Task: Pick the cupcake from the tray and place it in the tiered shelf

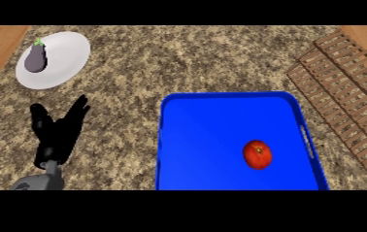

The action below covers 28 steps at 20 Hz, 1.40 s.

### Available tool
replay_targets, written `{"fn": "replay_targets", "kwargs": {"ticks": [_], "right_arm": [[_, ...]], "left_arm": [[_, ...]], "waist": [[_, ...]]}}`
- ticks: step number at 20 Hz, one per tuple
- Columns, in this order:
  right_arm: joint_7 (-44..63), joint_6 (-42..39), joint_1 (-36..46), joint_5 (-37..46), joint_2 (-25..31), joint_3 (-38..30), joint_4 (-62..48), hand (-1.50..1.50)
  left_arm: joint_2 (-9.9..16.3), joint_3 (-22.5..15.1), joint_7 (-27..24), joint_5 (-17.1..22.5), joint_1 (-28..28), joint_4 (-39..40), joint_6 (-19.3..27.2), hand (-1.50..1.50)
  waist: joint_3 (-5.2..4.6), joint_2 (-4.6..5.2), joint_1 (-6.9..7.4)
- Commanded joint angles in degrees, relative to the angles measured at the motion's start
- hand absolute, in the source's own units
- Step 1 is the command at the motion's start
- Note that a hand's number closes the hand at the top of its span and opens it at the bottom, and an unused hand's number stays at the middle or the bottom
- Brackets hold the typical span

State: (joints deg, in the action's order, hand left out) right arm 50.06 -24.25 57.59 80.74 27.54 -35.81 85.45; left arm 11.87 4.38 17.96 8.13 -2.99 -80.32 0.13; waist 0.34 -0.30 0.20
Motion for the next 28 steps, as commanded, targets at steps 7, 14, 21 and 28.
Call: {"fn": "replay_targets", "kwargs": {"ticks": [7,14,21,28], "right_arm": [[-1.29,5.66,-4.13,-5.76,2.45,1.34,-2.76,1.50],[-0.56,1.06,-2.37,-7.65,7.71,3.21,-6.24,1.50],[5.89,17.10,-1.47,-8.49,2.25,-2.59,1.24,-1.50],[4.70,26.23,-1.24,-13.94,-0.65,-4.78,6.35,-1.50]], "left_arm": [[-2.21,0.15,0.01,-0.88,-0.64,2.64,1.03,0.00],[-1.46,-0.55,1.67,-1.43,1.13,-0.82,-0.26,0.00],[-2.09,-0.27,-1.23,-1.22,2.10,1.72,-1.34,0.00],[-2.97,-0.57,-0.02,-2.02,1.06,0.51,0.07,0.00]], "waist": [[-0.36,0.31,-0.08],[-0.36,0.30,0.19],[-0.35,0.37,0.45],[-0.33,0.26,0.07]]}}
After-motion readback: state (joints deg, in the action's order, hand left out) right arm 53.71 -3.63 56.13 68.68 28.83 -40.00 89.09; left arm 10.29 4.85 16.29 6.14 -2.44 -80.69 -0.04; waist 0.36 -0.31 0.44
